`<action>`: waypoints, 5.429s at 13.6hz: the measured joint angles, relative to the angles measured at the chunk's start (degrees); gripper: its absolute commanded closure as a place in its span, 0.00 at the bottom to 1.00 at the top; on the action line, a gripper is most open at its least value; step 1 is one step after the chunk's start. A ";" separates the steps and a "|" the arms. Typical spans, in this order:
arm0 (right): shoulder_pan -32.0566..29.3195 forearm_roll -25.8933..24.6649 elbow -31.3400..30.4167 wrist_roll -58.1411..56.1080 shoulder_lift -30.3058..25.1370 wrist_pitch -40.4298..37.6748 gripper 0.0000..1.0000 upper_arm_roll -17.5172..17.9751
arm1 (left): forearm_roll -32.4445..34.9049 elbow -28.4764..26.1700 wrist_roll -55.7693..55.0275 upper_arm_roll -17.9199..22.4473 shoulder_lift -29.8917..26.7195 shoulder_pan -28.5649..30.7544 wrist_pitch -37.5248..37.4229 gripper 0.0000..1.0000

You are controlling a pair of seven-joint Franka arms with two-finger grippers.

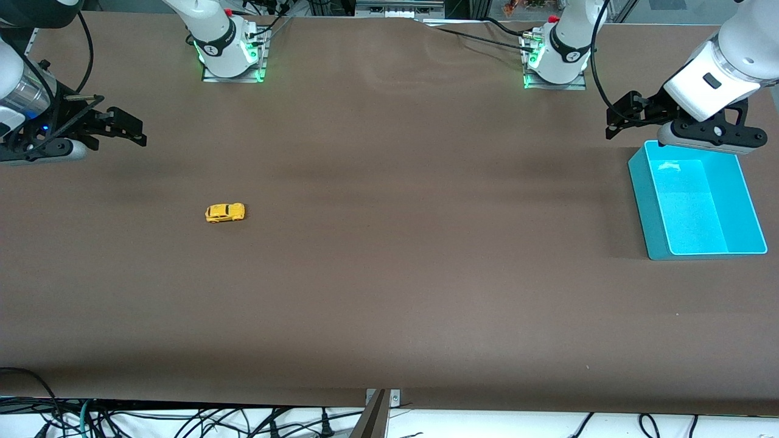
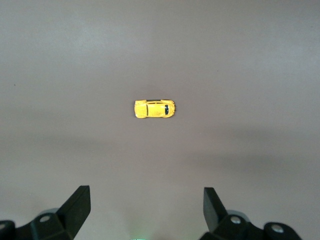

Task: Wind and store yellow beetle car
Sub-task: 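Move the right gripper down over the yellow beetle car, then close the right gripper on the yellow car, pressing it down, then drag the held car backward along the table with the right gripper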

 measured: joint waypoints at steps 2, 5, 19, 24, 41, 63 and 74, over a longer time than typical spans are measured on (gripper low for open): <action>0.03 0.00 -1.60 -2.86 0.36 0.74 0.00 0.20 | 0.00 0.00 0.00 -0.04 0.00 0.00 0.00 0.00; 0.05 -0.01 -6.11 -10.22 0.98 4.56 0.00 0.33 | 0.00 0.00 0.00 -0.08 0.00 0.00 0.00 0.00; 0.17 -3.58 -31.24 -58.72 8.26 44.39 0.00 3.73 | 0.00 0.00 0.00 -0.13 0.00 -0.01 -0.74 0.00; 0.17 -4.11 -31.64 -71.68 16.19 55.61 0.00 4.14 | 0.00 0.03 0.00 -0.20 0.00 -0.01 -0.98 0.00; 0.17 -4.12 -31.45 -76.63 21.82 62.31 0.84 4.23 | 0.00 0.03 0.00 -1.13 0.00 -0.02 -1.43 0.00; -0.11 -4.12 -30.83 -80.95 21.72 59.13 0.82 6.38 | 0.00 0.35 -0.97 -1.90 0.00 -0.02 -2.30 0.00; -11.47 -4.09 -30.60 -94.03 22.03 59.94 0.82 5.36 | 0.00 0.37 -0.97 -1.93 0.00 -0.02 -2.31 0.00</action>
